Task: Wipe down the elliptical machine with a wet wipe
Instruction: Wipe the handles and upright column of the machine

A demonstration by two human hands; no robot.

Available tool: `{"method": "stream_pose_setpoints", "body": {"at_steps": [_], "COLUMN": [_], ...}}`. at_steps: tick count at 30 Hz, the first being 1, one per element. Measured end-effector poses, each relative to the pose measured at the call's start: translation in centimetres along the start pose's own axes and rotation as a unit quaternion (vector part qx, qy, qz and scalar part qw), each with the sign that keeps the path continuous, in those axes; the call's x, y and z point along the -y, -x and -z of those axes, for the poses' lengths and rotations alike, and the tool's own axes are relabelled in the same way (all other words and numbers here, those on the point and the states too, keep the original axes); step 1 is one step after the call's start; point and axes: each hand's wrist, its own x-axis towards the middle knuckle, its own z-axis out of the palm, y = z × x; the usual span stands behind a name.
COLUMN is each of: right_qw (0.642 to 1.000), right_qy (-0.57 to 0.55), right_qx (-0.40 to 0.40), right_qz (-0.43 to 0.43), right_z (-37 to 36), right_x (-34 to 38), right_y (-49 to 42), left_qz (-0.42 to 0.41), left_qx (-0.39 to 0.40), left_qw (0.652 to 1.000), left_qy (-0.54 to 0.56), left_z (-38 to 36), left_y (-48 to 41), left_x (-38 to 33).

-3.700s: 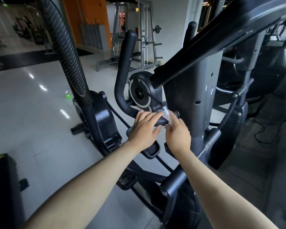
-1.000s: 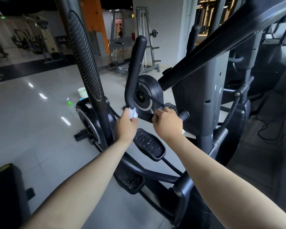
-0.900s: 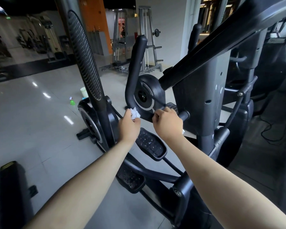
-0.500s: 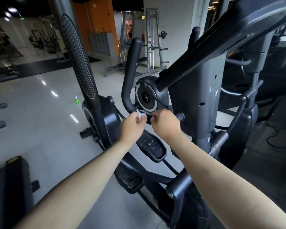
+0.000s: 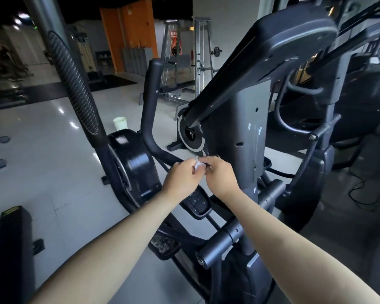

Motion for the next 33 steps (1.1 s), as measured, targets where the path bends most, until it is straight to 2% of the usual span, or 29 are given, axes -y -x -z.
{"method": "stream_pose_setpoints", "body": {"at_steps": [3, 6, 9, 14, 18, 23, 25, 28, 33], "right_qw": [0.997, 0.988, 0.98, 0.974, 0.973, 0.971, 0.973, 0.974, 0.975], "right_qy": [0.021, 0.017, 0.0, 0.042, 0.071, 0.069, 0.059, 0.052, 0.06], "right_qx": [-0.067, -0.154, -0.2, -0.223, -0.218, -0.225, -0.222, -0.217, -0.211], "right_qz": [0.014, 0.026, 0.011, 0.03, 0.014, -0.033, -0.034, -0.041, -0.034], "right_z": [2.7, 5.6, 7.8, 8.8, 7.5, 6.4, 6.5, 6.4, 6.1], "right_x": [-0.7, -0.7, -0.5, 0.1, 0.4, 0.6, 0.6, 0.4, -0.4], "right_y": [0.6, 0.5, -0.5, -2.8, -3.8, -3.8, -3.9, -3.8, -3.6], "left_qz": [-0.027, -0.019, -0.005, 0.033, 0.026, 0.018, 0.015, 0.028, 0.056], "left_qx": [-0.011, -0.051, -0.087, -0.08, -0.074, -0.027, -0.045, -0.125, -0.178], "left_qw": [0.999, 0.989, 0.972, 0.965, 0.981, 0.985, 0.977, 0.948, 0.933], "left_qy": [0.035, 0.137, 0.218, 0.247, 0.177, 0.17, 0.209, 0.292, 0.308], "left_z": [-0.1, 0.3, 1.1, -0.3, -2.7, -2.2, -1.2, 0.1, -1.7], "left_y": [-0.7, -2.3, -4.2, -5.3, -5.2, -4.8, -4.9, -5.3, -5.8], "left_x": [-2.6, -5.9, -9.2, -10.0, -7.4, -6.0, -6.6, -7.7, -7.9]}}
